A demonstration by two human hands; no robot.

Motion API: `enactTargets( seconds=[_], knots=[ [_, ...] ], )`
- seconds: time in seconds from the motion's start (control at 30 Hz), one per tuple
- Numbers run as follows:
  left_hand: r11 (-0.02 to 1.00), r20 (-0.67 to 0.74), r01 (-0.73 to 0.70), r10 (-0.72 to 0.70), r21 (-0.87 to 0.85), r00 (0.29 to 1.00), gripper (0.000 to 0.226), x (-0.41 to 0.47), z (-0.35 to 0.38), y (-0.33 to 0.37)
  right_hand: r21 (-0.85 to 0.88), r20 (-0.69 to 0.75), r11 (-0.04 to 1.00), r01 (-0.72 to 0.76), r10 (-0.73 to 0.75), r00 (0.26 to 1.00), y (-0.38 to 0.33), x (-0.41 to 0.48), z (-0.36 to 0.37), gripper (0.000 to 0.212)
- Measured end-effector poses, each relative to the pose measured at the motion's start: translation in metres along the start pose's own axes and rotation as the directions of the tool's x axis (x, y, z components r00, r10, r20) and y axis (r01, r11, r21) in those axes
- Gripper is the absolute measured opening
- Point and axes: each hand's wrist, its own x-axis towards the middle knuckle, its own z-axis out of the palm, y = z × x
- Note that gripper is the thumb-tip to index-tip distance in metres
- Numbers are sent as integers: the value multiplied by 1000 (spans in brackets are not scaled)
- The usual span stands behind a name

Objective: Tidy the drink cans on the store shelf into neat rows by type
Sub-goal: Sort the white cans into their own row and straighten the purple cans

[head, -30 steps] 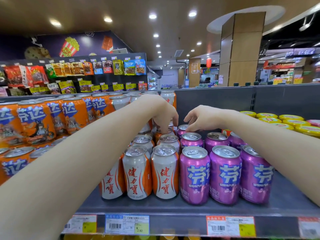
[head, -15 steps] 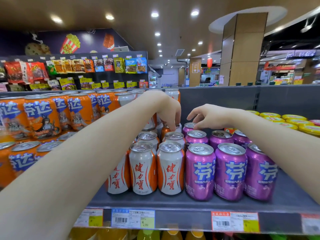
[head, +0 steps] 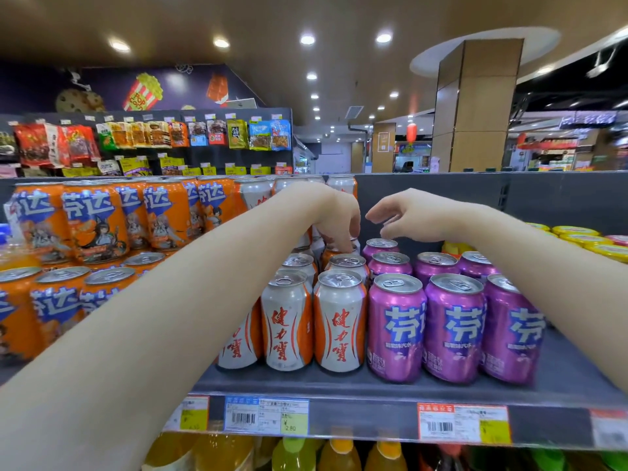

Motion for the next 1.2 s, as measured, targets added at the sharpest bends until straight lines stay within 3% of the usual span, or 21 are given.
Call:
enactTargets(
  seconds=[0.2,0.4,0.5,0.67,0.77,0.97,1.07,1.2],
  knots=[
    [992,-282,-58,24,-113,959,34,-39,-5,-5,22,-95,998,61,-59,994,-26,-23,6,33],
    [950,-392,-62,-67,-308,917,22,-94,-3,-37,-63,-48,993,103,-106,993,-62,-30,15,35],
    [936,-466,-23,-154,-352,871,16,-117,5,-55,-79,-102,993,90,-98,990,-80,-18,24,34],
    [909,-532,56,-290,-412,796,13,-133,32,-86,-21,-212,1000,-21,16,977,-97,15,44,50],
    [881,-556,99,-375,-462,742,23,-134,50,-98,107,-233,991,-77,101,967,-100,27,54,39],
    [791,-475,179,-513,-584,715,66,-119,71,-112,213,-190,966,-149,190,963,-103,43,68,58],
    [775,-461,173,-522,-608,717,84,-113,73,-116,240,-197,961,-137,186,963,-111,45,75,52],
    [780,-457,146,-495,-609,739,79,-106,74,-118,255,-209,956,-144,200,957,-116,45,77,44]
  ],
)
